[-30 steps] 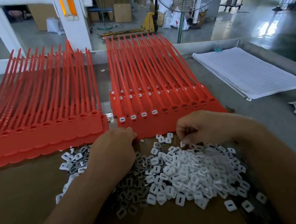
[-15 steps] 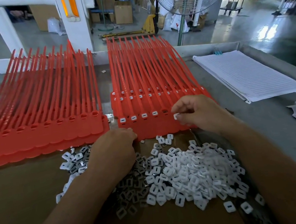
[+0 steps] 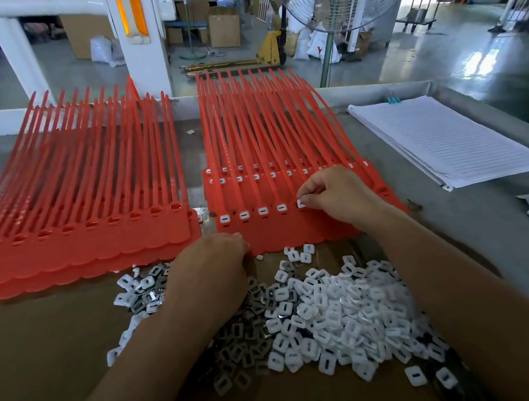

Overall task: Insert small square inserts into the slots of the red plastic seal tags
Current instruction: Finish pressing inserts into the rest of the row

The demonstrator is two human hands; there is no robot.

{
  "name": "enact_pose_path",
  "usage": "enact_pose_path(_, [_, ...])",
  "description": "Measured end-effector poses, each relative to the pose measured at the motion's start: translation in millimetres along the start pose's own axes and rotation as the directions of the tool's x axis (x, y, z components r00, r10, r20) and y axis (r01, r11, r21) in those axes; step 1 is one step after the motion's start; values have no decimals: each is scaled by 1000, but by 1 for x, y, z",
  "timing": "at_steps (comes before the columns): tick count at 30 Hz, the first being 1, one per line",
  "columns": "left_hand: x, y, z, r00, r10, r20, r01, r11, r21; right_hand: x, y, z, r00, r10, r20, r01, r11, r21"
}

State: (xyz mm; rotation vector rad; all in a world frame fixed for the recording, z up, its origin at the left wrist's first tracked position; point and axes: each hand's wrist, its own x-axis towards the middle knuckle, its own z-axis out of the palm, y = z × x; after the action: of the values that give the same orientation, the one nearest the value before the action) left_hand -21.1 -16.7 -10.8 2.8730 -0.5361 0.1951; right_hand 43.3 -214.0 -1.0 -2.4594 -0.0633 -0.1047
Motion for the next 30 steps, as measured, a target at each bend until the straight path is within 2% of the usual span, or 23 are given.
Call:
enact_pose_path(21, [-1, 0, -1, 1000, 4, 5, -4, 1000, 0, 2, -1, 9, 999, -11, 35, 17, 983, -181])
enact_pose_path(26, [0, 0, 0, 1000, -4, 10, 4, 1000, -9, 6, -5, 6, 998, 59, 20, -58, 995, -79])
enact_pose_path(30, [-1, 0, 0, 1000, -1, -2, 1, 1000, -18, 14, -15, 1, 982, 161, 99, -146, 979, -139])
